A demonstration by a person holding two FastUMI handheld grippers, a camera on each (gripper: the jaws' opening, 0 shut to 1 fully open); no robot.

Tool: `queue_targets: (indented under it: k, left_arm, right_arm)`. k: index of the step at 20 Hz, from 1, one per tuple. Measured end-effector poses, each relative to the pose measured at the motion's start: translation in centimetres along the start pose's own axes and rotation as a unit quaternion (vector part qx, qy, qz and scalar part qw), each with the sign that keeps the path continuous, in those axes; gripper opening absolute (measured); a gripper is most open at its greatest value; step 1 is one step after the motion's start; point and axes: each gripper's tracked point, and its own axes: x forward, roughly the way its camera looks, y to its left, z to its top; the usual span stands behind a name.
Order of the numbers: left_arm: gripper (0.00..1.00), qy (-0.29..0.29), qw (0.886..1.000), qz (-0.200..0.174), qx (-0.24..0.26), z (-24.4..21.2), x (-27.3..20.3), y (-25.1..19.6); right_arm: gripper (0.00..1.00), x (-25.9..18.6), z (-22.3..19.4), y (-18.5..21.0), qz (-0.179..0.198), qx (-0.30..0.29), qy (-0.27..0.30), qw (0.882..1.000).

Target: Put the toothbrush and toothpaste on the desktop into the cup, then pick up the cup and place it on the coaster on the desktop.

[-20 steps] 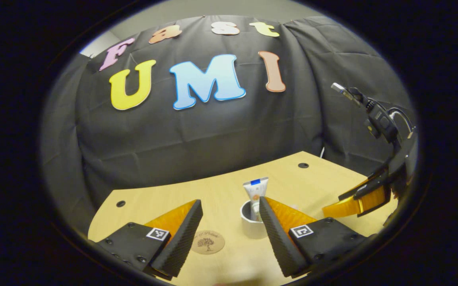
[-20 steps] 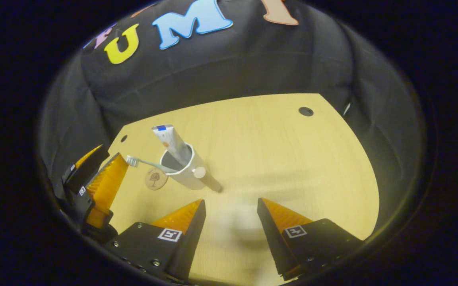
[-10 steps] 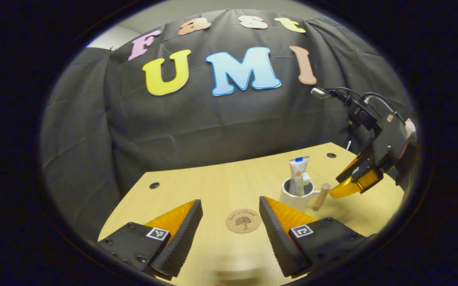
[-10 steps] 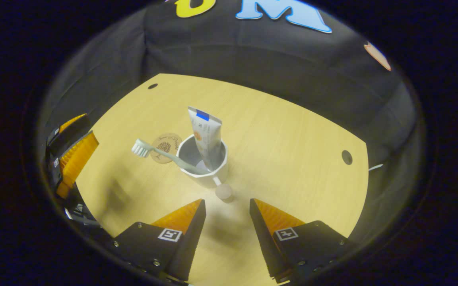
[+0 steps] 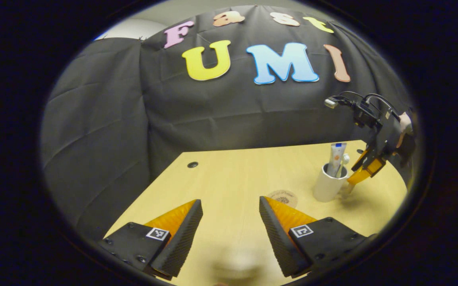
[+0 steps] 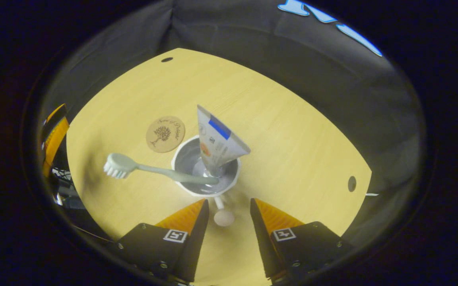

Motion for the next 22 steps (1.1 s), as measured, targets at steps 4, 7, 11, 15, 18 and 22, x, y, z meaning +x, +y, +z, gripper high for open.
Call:
queue_targets:
  k: [4,7,11,15,18,22]
  left_arm:
    - [0.95,0.013,0.999,0.029,-0.016,-1.0,-0.5,2.0]
    - [0.95,0.018,0.999,0.045,-0.025,-1.4,-0.9,2.9]
    - [0.95,0.023,0.998,0.060,-0.029,-1.5,-1.4,3.5]
    - [0.95,0.028,0.997,0.062,-0.033,-1.9,-1.3,3.5]
    - [0.95,0.025,0.998,0.057,-0.029,-1.4,-1.2,2.9]
    - [0.95,0.022,0.998,0.045,-0.026,-1.2,-0.6,1.8]
  right_arm:
    - [0.59,2.0,-0.2,0.1,0.004,-0.007,0.015,1.000]
    - [0.49,2.9,-0.7,0.5,0.027,0.002,0.023,0.999]
    - [0.29,3.3,-0.9,1.2,0.044,0.025,0.012,0.999]
    - [0.22,3.2,-1.0,2.0,0.056,0.044,-0.005,0.997]
    - [0.22,3.3,-1.2,3.0,0.065,0.080,-0.020,0.994]
    - [0.22,3.0,-1.7,3.3,0.061,0.090,-0.013,0.994]
